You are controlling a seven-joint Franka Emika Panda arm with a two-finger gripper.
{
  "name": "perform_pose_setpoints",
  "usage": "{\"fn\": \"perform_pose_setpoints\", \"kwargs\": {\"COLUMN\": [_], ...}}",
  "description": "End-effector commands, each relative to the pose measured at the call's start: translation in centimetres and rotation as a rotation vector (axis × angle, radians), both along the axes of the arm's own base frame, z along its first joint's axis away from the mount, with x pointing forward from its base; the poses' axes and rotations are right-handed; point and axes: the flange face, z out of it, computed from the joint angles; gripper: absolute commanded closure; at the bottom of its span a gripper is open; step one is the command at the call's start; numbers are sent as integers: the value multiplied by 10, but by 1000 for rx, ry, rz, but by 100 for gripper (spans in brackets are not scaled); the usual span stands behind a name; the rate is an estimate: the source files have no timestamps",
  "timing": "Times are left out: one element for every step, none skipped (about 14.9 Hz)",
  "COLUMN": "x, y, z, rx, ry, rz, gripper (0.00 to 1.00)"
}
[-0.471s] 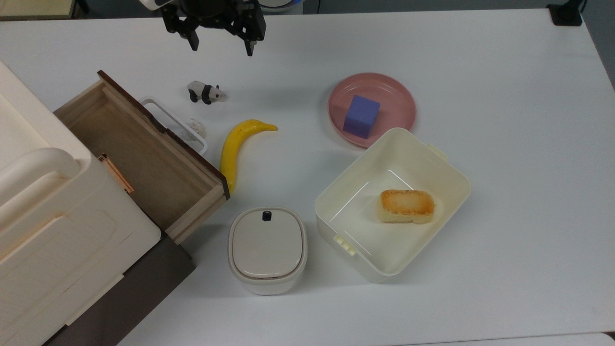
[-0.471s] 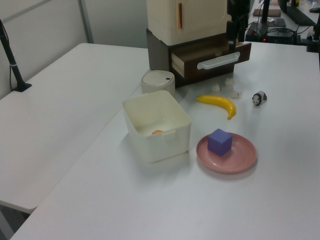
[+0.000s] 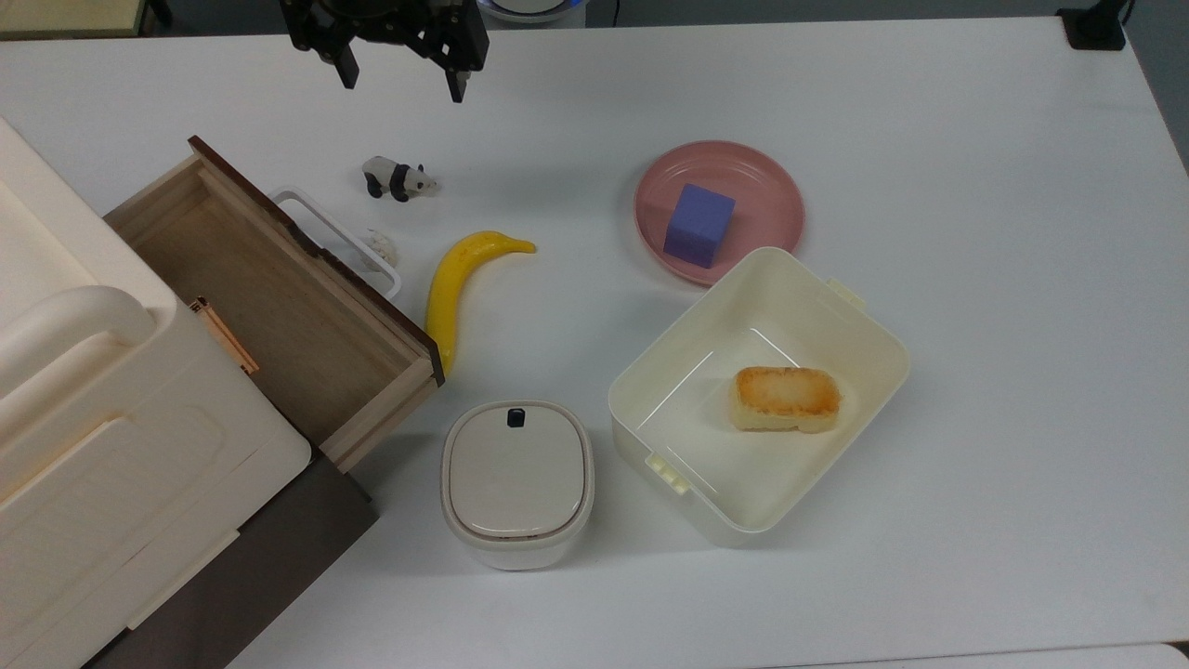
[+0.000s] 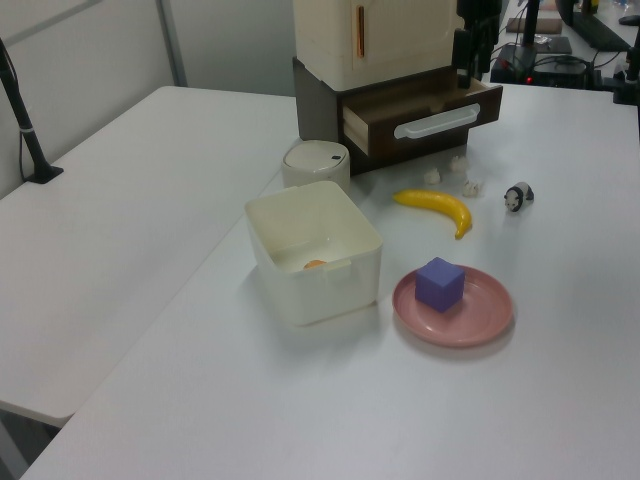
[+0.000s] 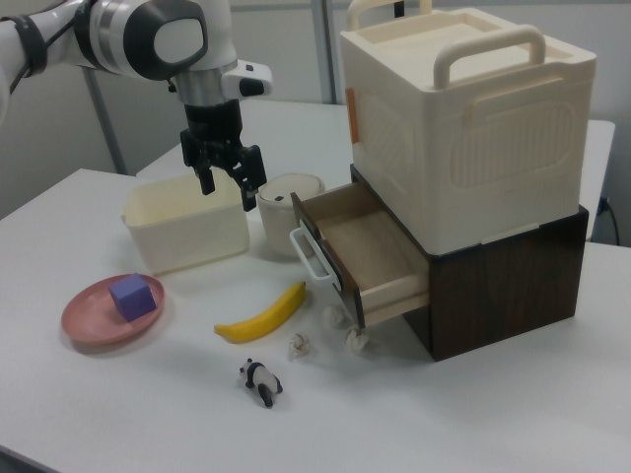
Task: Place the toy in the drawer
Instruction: 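Move the open gripper above the black-and-white panda toy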
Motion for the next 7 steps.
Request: {"fn": "perform_pose_setpoints", "kwargs": {"x": [-3,-4,-4,-2,-3,-3,-4], "y": [8,10,10,10,9,9,8], "z": [1,-3,-3,-2,-2,-3,-1], "rx": [-1,-2,-2,-3,-2,-1,-2], "ry": [21,28,27,16,15,19,16], "rz": [1,4,4,3,2,6,8], "gripper": [0,0,0,0,0,0,0]}}
